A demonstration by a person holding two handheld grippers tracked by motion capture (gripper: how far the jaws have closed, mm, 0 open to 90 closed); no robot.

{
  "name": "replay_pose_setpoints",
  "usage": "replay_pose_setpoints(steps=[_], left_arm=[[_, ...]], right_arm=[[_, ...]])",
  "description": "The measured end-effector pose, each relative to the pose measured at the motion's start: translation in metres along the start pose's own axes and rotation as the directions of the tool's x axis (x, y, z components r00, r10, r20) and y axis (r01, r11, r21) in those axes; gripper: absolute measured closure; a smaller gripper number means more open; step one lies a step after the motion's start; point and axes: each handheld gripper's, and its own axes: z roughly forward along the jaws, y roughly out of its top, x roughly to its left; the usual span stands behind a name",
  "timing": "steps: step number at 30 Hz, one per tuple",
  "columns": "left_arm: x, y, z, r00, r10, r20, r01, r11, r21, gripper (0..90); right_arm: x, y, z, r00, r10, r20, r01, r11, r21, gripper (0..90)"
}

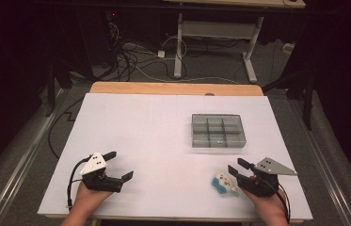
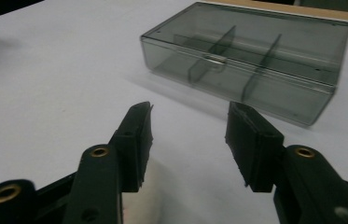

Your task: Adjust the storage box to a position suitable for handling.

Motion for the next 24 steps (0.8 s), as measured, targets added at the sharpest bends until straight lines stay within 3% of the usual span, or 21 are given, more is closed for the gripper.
replay_pose_setpoints(steps=[4,10,17,20,24], left_arm=[[-0.001,0.0,0.0,1.0,0.008,0.002,-0.008,1.0,0.006,0.0],[-0.002,0.0,0.001,0.9998,0.015,0.014,-0.015,0.9997,0.021,0.9],[-0.002,0.0,0.001,0.9996,0.024,0.015,-0.024,0.9995,0.022,1.3],[-0.001,0.0,0.001,0.9999,0.008,0.014,-0.008,0.9999,0.013,1.3],[-0.002,0.0,0.001,0.9998,0.017,0.014,-0.017,0.9998,0.013,1.3]], right_arm=[[-0.017,-0.001,0.001,0.9961,0.055,0.069,-0.054,0.998,-0.02,63.1],[-0.04,-0.004,0.004,0.9845,0.107,0.14,-0.106,0.994,-0.014,89.0],[-0.074,0.005,0.024,0.9705,0.137,0.198,-0.133,0.991,-0.036,90.0],[-0.089,0.01,0.035,0.9621,0.195,0.19,-0.19,0.981,-0.045,90.0],[-0.1,0.021,0.051,0.9576,0.188,0.218,-0.186,0.982,-0.03,90.0]])
